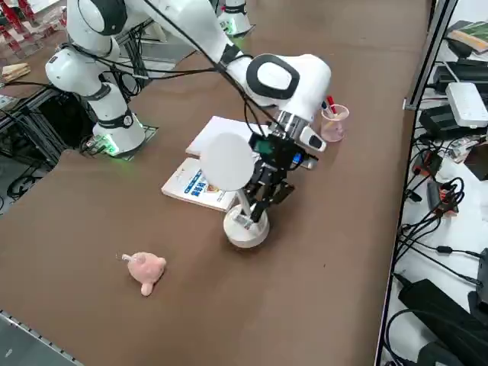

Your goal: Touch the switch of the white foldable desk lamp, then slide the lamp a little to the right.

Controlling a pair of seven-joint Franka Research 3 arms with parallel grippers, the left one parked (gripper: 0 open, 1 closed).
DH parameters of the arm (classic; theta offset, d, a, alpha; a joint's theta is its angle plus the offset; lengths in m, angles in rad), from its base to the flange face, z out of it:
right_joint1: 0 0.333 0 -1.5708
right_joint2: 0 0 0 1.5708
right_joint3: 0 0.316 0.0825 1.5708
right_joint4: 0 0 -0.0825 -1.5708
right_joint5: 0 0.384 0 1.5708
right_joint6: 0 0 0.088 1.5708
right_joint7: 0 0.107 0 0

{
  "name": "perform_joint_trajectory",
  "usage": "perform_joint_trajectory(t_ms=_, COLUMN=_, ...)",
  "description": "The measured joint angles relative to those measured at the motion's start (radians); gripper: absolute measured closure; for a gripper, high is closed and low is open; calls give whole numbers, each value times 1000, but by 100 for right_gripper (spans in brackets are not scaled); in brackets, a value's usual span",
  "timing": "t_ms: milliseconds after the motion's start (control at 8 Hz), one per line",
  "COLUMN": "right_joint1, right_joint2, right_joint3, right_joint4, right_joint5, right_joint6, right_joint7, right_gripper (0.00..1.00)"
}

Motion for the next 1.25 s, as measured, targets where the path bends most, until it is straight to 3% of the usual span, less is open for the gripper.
perform_joint_trajectory(t_ms=500, right_joint1=-13, right_joint2=0, right_joint3=-12, right_joint4=-1, right_joint5=62, right_joint6=-150, right_joint7=164, right_gripper=84)
perform_joint_trajectory(t_ms=1250, right_joint1=-13, right_joint2=26, right_joint3=-12, right_joint4=3, right_joint5=112, right_joint6=-177, right_joint7=255, right_gripper=84)
